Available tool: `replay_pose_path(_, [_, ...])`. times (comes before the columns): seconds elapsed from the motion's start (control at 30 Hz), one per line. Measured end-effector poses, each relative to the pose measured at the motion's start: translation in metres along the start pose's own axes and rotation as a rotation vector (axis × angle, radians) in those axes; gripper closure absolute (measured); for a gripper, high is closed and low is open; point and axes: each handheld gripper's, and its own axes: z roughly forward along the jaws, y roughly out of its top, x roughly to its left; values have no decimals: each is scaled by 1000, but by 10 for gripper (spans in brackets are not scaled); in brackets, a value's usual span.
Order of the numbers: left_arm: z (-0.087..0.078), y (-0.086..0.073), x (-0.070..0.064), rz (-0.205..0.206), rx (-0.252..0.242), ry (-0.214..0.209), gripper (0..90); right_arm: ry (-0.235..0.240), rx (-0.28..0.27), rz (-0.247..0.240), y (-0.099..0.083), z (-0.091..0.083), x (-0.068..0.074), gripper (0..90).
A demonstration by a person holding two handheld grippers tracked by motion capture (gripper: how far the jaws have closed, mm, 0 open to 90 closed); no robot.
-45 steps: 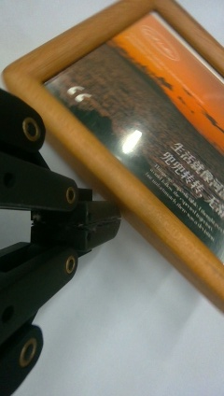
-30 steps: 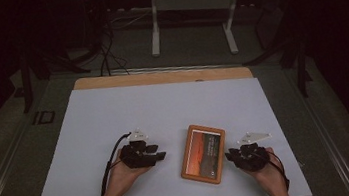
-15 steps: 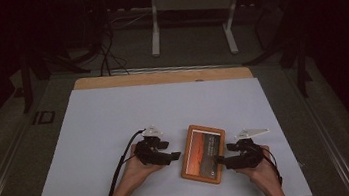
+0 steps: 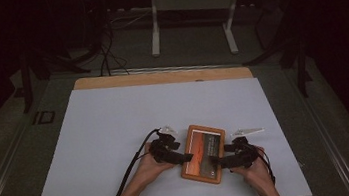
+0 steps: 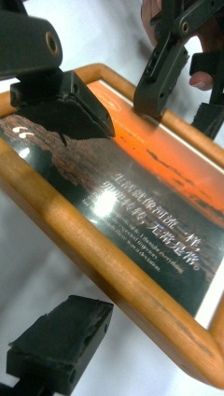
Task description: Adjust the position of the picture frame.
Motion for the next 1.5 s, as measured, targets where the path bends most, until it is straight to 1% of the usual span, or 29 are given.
replay_pose_path(0.03, [0,0,0,0,0,0,231,0,0,0,0,0,0,135])
replay_pose_path(0.1, [4,2,1,-8,-3,-21,226,9,6,10,-1,2,-1,136])
replay_pose_path(0.13, [8,4,2,-15,1,-42,217,8,6,13,-1,3,-1,136])
replay_pose_path(0.17, [8,4,2,-15,1,-42,212,12,6,14,-1,3,-1,137])
replay_pose_path(0.2, [12,5,2,-27,7,-65,211,14,8,13,-1,3,-2,139])
replay_pose_path(0.33, [15,6,2,-29,8,-88,205,21,14,22,-1,4,-2,145])
replay_pose_path(0.43, [16,6,2,-33,14,-109,231,34,25,36,-2,5,-2,162])
replay_pose_path(0.57, [18,8,1,-33,23,-120,254,53,32,52,-2,6,-2,187])
replay_pose_path(0.6, [19,8,0,-30,31,-143,272,65,30,57,-2,7,-1,206])
replay_pose_path(0.7, [20,9,-2,-33,33,-135,279,58,34,56,-1,7,-2,237])
replay_pose_path(0.73, [19,9,-1,-57,33,-136,291,45,39,61,-1,7,-2,285])
replay_pose_path(0.77, [19,9,-1,-57,33,-136,301,45,39,61,-1,7,-2,285])
replay_pose_path(0.8, [19,9,-1,-57,33,-136,301,49,40,73,-1,7,-3,285])
replay_pose_path(0.83, [18,10,0,-75,32,-137,318,56,44,92,-1,5,-5,331])
replay_pose_path(0.9, [17,10,0,-83,27,-138,326,58,44,101,-1,4,-5,346])
replay_pose_path(0.93, [16,9,1,-94,20,-142,357,67,38,114,-1,1,-7,379])
replay_pose_path(0.97, [14,9,1,-98,10,-145,357,67,38,114,-1,1,-7,379])
replay_pose_path(1.0, [12,9,1,-99,2,-147,387,73,29,117,0,-2,-7,414])
replay_pose_path(1.1, [3,8,-2,-98,-23,-147,421,81,13,113,1,-6,-6,455])
replay_pose_path(1.13, [-1,8,-3,-100,-38,-145,468,94,-8,109,3,-13,-5,507])
replay_pose_path(1.17, [-5,7,-4,-95,-55,-145,468,94,-8,109,3,-13,-5,507])
replay_pose_path(1.2, [-10,6,-5,-97,-71,-145,515,114,-41,109,4,-18,-4,555])
replay_pose_path(1.23, [-14,6,-5,-91,-78,-143,515,114,-41,109,4,-18,-4,555])
replay_pose_path(1.27, [-17,6,-7,-84,-86,-137,541,132,-66,111,6,-22,-3,585])
replay_pose_path(1.3, [-20,6,-7,-80,-89,-134,541,132,-66,111,6,-22,-3,585])
replay_pose_path(1.33, [-22,6,-8,-85,-93,-133,565,142,-84,115,7,-23,-2,602])
replay_pose_path(1.37, [-24,6,-7,-91,-94,-138,565,142,-84,115,7,-23,-2,602])
replay_pose_path(1.4, [-27,6,-7,-101,-114,-138,589,162,-104,123,7,-25,-3,621])
replay_pose_path(1.5, [-29,6,-7,-103,-122,-136,605,162,-119,115,9,-27,-1,623])
